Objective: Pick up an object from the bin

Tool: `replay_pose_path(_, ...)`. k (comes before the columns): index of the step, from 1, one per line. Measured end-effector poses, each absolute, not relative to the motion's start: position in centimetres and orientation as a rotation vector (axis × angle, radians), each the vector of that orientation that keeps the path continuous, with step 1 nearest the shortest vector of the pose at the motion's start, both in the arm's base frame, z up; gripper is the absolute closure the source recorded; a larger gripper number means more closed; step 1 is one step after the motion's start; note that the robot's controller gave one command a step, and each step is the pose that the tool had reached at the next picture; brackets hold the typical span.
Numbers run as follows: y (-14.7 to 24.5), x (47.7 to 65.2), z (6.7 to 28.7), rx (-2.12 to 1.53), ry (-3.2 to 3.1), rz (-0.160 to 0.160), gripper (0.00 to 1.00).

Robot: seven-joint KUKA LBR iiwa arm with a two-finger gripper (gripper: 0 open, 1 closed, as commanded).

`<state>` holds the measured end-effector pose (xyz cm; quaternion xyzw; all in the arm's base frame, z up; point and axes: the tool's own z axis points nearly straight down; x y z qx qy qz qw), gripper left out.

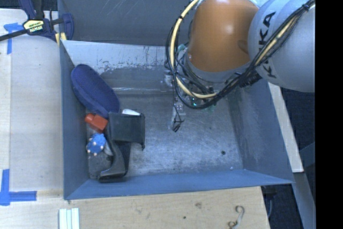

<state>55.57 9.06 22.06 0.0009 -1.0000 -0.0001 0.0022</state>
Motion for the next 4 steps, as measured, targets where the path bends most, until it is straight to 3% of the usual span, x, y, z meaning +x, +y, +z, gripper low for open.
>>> replay_pose_path(1, 17.2, 53.1, 6.8, 0.168, -3.143, -0.001, 0.00)
replay_pose_path(2, 14.9, 52.9, 10.3, 0.864, -3.043, 0.006, 0.00)
replay_pose_path(3, 14.1, 54.1, 11.3, 1.421, -2.849, 0.018, 0.00)
replay_pose_path(4, 16.1, 56.5, 8.0, 1.795, -2.641, 0.037, 0.00)
